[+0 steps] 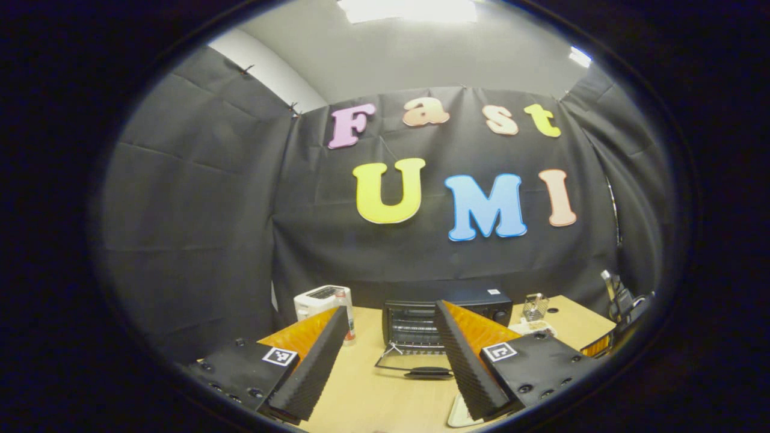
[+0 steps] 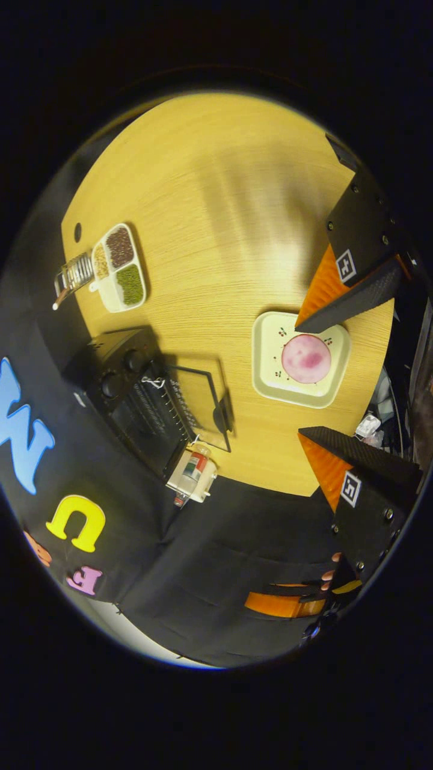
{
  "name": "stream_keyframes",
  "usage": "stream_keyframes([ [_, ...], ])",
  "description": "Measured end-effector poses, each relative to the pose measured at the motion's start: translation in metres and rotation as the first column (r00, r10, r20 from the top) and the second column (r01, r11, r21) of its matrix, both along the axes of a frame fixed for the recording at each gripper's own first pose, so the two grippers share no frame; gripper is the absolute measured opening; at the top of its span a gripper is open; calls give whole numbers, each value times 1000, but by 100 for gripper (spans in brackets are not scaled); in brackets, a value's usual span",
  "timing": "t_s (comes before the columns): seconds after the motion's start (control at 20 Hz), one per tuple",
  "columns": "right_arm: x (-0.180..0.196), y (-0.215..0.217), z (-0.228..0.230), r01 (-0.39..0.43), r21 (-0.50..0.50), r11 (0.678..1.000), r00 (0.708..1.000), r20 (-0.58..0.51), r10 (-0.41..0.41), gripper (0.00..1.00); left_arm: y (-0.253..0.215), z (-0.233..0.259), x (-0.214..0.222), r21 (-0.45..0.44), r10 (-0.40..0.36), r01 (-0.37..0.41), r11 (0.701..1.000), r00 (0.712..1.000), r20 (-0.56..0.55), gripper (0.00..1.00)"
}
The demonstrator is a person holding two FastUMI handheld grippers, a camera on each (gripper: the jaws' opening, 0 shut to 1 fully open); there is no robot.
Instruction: Open the electric oven with the left hand, put the food in, and close the electric oven.
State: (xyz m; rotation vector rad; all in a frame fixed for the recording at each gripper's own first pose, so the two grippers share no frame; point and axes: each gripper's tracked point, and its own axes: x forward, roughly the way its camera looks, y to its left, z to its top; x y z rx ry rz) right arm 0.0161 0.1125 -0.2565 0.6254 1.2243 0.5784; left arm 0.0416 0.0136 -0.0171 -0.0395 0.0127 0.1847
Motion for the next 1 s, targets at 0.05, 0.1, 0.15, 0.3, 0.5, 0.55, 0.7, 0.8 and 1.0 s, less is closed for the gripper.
stream_keyframes([
  [0.05,-3,0,-7,-9,2,1000,1000,-27,9,97,5,-2,-9,3,26,-26,1000,1000,-3,91],
  [0.1,-4,1,-13,-15,4,1000,999,-46,16,97,10,-1,-18,9,52,-52,999,999,-5,100],
  [0.15,-5,0,-20,-21,-1,1000,997,-70,21,97,15,-3,-29,13,73,-73,997,997,-9,100],
  [0.3,-6,1,-42,-30,-22,999,991,-131,27,97,23,-6,-51,27,118,-117,993,993,-22,100],
  [0.5,-8,5,-59,-35,-15,999,982,-188,32,88,34,-8,-68,29,165,-165,986,986,-28,100],
  [0.55,-8,5,-63,-39,-19,999,980,-194,35,80,36,-8,-70,29,175,-174,984,984,-27,100],
  [0.7,-9,6,-70,-45,-21,999,976,-216,40,80,40,-10,-74,32,183,-182,983,982,-35,100],
  [0.8,-6,9,-73,-36,-19,999,972,-231,31,80,39,-9,-72,37,179,-178,983,983,-37,100],
  [1.0,-4,2,-90,-25,-91,995,970,-244,2,69,38,-10,-69,36,175,-173,984,984,-37,100],
])
